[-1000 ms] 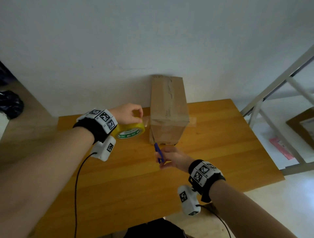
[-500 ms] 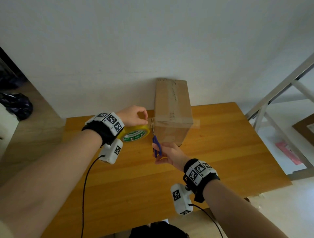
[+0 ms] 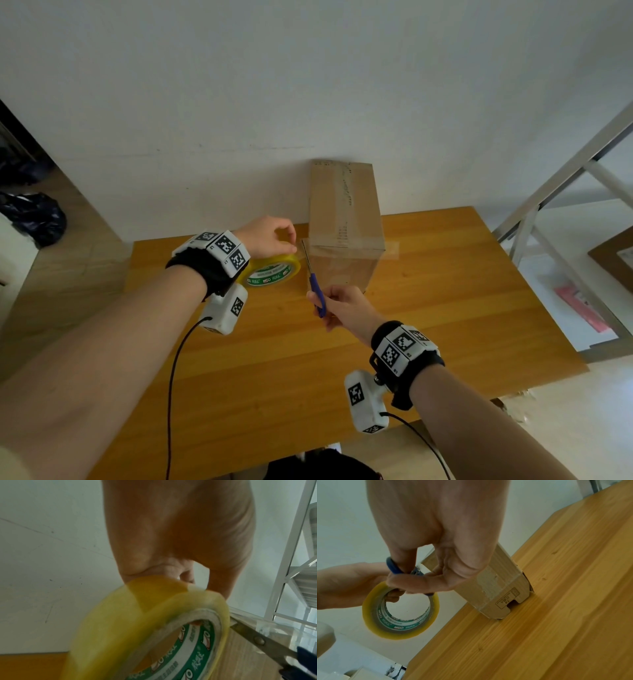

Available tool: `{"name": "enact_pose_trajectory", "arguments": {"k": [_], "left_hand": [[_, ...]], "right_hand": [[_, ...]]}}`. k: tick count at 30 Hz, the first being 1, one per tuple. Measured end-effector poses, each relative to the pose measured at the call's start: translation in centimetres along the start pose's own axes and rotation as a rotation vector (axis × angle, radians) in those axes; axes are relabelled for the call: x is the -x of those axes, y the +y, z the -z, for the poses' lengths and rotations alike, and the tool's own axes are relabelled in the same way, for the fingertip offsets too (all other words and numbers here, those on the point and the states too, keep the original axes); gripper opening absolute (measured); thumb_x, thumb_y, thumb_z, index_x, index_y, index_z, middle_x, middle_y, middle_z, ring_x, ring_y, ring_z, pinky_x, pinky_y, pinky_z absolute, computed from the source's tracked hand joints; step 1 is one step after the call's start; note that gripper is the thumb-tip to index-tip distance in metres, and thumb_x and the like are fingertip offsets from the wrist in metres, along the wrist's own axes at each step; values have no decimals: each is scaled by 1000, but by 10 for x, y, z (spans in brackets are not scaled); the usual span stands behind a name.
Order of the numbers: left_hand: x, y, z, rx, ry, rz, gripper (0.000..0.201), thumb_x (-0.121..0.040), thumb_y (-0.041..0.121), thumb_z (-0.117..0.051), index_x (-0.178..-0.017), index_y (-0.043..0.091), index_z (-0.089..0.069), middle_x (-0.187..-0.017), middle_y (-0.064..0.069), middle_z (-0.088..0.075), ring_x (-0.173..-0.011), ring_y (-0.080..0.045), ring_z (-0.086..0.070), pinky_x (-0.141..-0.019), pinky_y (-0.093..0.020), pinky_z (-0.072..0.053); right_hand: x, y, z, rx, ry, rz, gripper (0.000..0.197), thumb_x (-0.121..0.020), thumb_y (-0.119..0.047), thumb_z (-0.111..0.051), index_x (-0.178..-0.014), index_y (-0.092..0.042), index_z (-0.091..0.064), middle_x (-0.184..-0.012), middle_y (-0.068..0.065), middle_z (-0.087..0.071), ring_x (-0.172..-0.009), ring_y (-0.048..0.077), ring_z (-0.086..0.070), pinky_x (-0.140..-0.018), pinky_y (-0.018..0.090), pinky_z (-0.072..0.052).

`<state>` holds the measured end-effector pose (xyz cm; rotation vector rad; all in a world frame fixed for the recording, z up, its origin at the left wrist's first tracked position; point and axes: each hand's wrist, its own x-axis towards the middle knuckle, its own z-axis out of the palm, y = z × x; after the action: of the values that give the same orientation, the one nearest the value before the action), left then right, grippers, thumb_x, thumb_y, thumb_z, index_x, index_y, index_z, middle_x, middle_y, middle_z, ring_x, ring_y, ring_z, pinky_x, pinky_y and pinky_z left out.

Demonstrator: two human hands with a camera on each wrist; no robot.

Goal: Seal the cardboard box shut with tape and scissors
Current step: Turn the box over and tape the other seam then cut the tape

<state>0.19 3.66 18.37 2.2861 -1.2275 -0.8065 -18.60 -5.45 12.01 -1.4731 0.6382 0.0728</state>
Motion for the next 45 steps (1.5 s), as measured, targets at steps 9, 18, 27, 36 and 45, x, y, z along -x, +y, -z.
{"name": "enact_pose_trajectory", "arguments": {"k": [9, 18, 27, 36, 45], "left_hand": [[-5, -6, -3, -153, 43, -52, 16, -87, 29, -59, -100, 19, -58, -101, 4, -56, -86, -12, -53, -77, -29, -43], [-2, -1, -2, -57, 66, -51, 14, -87, 26, -59, -97, 16, -60, -123, -3, -56, -117, -24, -50, -87, -30, -38], [-2, -4, -4, -107, 72, -42, 17, -87, 28, -59, -100, 17, -59, -120, -2, -57, -111, -23, -53, -84, -29, -39], [-4, -9, 1, -313, 53, -43, 16, -86, 28, -59, -102, 23, -56, -94, 6, -53, -85, -21, -58, -72, -33, -49], [1, -48, -7, -201, 47, 52, 8, -89, 27, -55, -97, 26, -52, -110, 4, -55, -96, -25, -59, -77, -37, -50]], "right_hand": [[5, -5, 3, 17, -37, 3, 24, -90, -28, -63, -80, -7, -57, -68, 3, -58, -49, 10, -52, -49, 21, -48], [6, -13, 1, -158, -19, -53, 34, -87, -39, -60, -78, -7, -60, -64, 6, -58, -46, 14, -50, -42, 23, -44], [10, -11, 3, -81, 29, -11, 34, -89, -34, -60, -93, 0, -57, -61, 2, -54, -45, 11, -44, -39, 19, -39], [11, -10, 10, 32, 2, 32, 28, -90, -31, -62, -88, -3, -55, -55, -5, -49, -43, 7, -42, -42, 19, -39], [8, -10, 14, 16, -2, 44, 27, -88, -28, -65, -88, -3, -56, -63, 2, -53, -46, 10, -48, -44, 22, -44]]}}
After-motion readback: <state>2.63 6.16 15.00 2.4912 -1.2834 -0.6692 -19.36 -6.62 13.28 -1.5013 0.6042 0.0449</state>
